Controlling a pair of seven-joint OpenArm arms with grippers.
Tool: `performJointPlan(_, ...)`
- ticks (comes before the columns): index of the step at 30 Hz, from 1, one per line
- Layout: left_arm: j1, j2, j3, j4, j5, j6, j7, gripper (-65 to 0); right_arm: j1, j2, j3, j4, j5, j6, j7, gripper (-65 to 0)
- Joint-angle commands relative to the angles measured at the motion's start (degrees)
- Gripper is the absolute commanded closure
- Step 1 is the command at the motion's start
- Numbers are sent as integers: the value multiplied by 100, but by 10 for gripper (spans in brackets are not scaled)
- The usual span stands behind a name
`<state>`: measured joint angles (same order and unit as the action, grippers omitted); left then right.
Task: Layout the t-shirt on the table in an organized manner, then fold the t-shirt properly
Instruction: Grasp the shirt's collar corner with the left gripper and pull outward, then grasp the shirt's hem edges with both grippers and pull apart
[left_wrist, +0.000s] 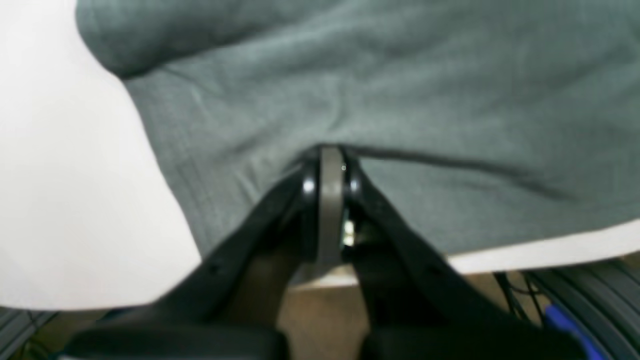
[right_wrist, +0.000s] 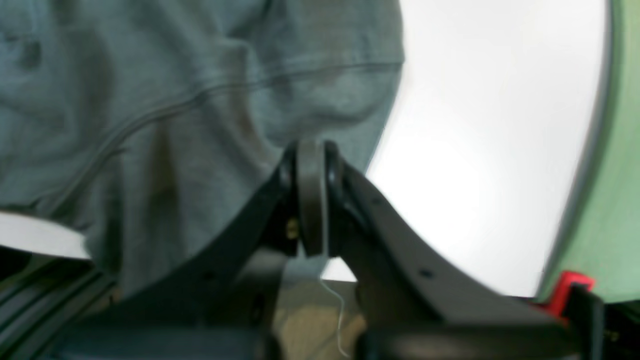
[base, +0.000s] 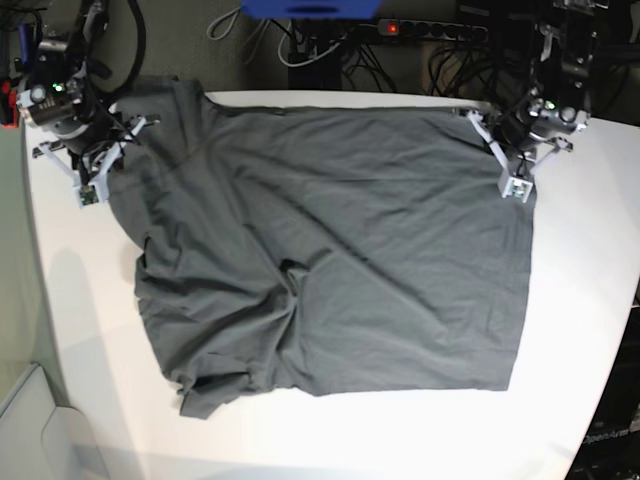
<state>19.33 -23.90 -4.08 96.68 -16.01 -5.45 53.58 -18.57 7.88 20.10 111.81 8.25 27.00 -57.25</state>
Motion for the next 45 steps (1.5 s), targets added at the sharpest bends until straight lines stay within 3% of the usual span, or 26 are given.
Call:
performJointPlan(1,58,-50,16,-222,155,66,352,-2,147,60,25,76,14,-15,95,0)
performJointPlan(6,-74,-217,-274,-486,164,66,352,-2,578,219,17,23,14,-15,68,0)
performJointPlan(10,-21,-384,-493,-556,164,66,360,-2,1272,324,-19,-337,14,-15,-398,0)
performJointPlan(14,146,-454,-511,-556,164,66,360,-2,2028,544,-599,-988,14,-6,-591,0)
performJointPlan(20,181,-401,-511,-486,146,66,360,-2,3233,623,-1328,-2218,14,3,-512,0)
performJointPlan(28,330,-392,-810,305,146,66,378,-2,4903,658,-2357,-4768,14,3,657,0)
performJointPlan(33,163,-331,-1346,833,155,66,932,-2,5712,632,-2902,-6394,14,3,1607,0)
performJointPlan(45,-285,-340,-1997,973,155,66,1196,-2,6222,474,-3113,-8574,14,-24,3374,0)
